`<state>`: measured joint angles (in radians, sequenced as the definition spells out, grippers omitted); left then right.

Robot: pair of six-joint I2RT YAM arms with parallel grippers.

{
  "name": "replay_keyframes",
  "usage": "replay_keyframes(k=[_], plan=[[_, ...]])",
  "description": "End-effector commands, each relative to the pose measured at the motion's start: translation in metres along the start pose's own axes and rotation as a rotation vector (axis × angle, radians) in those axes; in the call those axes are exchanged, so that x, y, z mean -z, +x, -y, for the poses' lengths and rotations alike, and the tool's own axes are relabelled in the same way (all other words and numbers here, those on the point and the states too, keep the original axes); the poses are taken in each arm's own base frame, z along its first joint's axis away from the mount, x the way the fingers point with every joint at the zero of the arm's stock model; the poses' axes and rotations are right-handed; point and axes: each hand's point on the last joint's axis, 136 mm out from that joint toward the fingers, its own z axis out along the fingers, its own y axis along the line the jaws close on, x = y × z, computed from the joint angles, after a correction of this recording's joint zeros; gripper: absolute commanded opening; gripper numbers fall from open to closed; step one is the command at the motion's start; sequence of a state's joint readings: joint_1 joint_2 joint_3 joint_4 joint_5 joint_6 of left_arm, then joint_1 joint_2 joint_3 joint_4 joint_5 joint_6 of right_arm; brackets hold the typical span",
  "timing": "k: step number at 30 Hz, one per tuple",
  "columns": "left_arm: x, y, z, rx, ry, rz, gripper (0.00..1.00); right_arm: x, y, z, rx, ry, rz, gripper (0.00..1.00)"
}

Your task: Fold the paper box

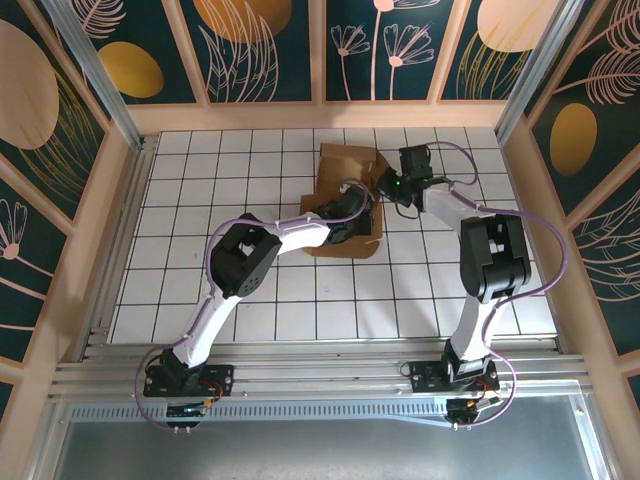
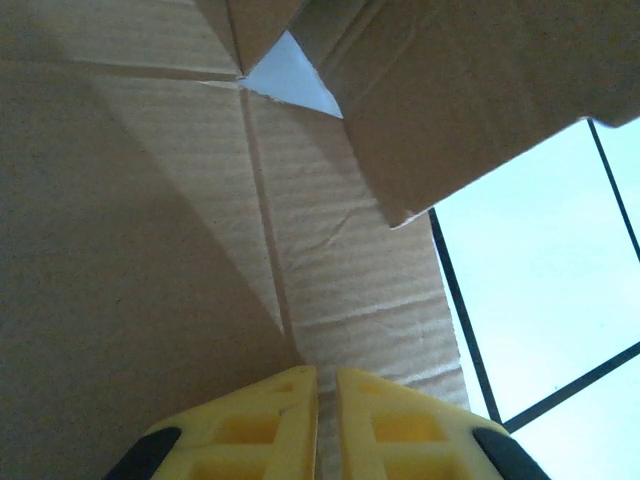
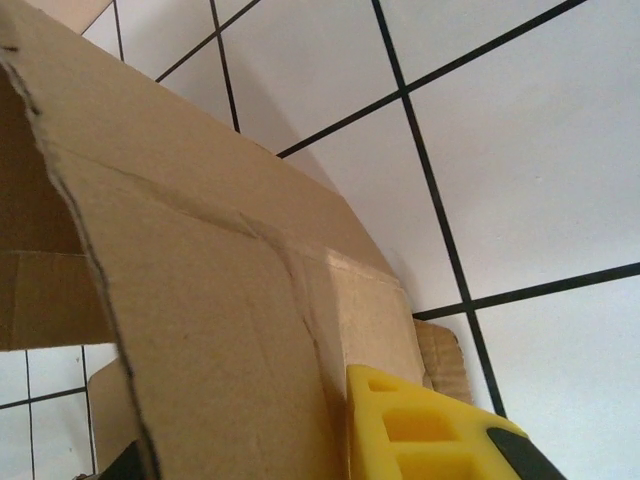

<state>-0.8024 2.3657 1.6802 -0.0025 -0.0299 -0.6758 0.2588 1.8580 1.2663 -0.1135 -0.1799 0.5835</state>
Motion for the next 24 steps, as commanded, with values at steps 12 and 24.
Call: replay_keyframes(k=[12,24], plan=[[0.009,0.040,-0.042,0.032,-0.080,-0.102,0.28,-0.008,0.015,0.017,-0.005,0.084,0.018,0.18],[0.097,-0.025,-0.013,0.024,0.001,0.056,0.50,-0.002,0.002,-0.001,0.054,0.064,0.049,0.19]])
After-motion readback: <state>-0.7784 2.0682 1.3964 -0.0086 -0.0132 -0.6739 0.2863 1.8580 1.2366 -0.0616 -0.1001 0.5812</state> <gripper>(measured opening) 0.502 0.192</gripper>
